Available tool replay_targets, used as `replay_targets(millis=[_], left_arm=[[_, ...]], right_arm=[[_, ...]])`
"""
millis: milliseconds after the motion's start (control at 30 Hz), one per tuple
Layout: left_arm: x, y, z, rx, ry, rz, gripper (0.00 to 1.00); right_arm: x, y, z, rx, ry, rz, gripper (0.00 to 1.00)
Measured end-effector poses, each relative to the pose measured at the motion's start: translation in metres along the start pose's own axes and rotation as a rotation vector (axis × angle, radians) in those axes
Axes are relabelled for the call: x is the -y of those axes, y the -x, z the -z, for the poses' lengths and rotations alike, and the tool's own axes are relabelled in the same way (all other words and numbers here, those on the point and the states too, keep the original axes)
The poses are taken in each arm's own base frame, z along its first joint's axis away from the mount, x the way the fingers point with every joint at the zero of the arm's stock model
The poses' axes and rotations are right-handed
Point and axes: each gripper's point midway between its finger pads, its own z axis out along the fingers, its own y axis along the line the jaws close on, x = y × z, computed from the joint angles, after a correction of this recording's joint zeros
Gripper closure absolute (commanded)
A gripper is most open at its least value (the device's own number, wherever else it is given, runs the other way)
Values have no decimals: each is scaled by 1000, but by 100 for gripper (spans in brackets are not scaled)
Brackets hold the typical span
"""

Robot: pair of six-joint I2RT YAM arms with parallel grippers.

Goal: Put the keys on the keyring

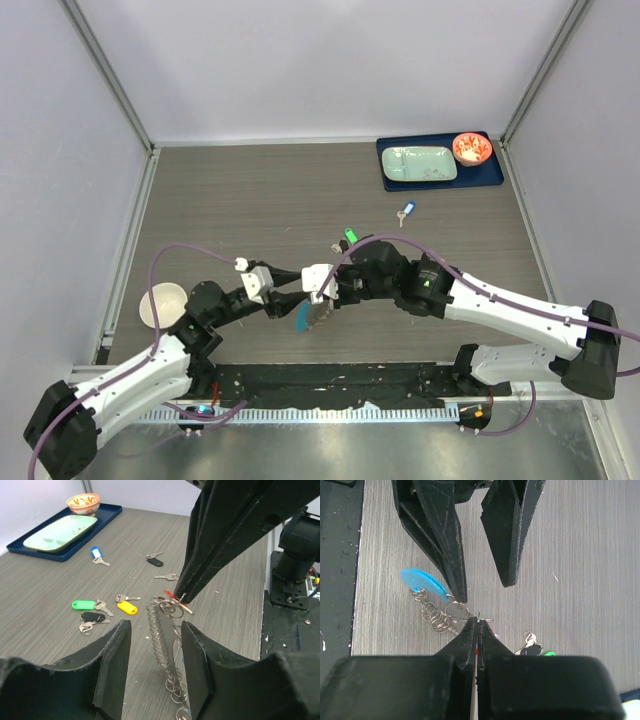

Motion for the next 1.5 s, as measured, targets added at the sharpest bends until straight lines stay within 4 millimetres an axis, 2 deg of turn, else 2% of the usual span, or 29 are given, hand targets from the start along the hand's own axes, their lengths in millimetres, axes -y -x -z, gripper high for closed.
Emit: replay_targets(millis=[233,433,533,667,767,867,1000,1100,1233,1367,1500], left_arm=[[3,8,3,24,-18,-45,43],[-8,18,11,68,63,-89,35],[-21,18,20,82,155,-95,31],[-44,29,40,132,328,-100,28],[-58,41,57,195,447,-101,25],[-67,45,72,234,528,-98,24],[-75,45,82,246,599,-84,23],[-81,40,87,234,638,-66,23],[-86,32,90,206,674,-45,22],[-89,27,91,188,695,-37,22],[-91,21,91,163,706,-27,22]], right_arm=[[1,-4,-2,-20,-4,-1,99],[14,-9,-14,-53,-64,-13,99],[28,-8,-26,-66,-110,-26,99],[50,-4,-50,-77,-176,-37,99],[70,7,-69,-57,-237,-46,99],[94,21,-84,-12,-311,-70,99],[118,33,-93,39,-397,-135,99],[125,31,-95,51,-434,-202,99],[112,7,-100,24,-430,-315,99],[63,-45,-111,-104,-327,-438,99],[10,-91,-112,-233,-219,-567,99]])
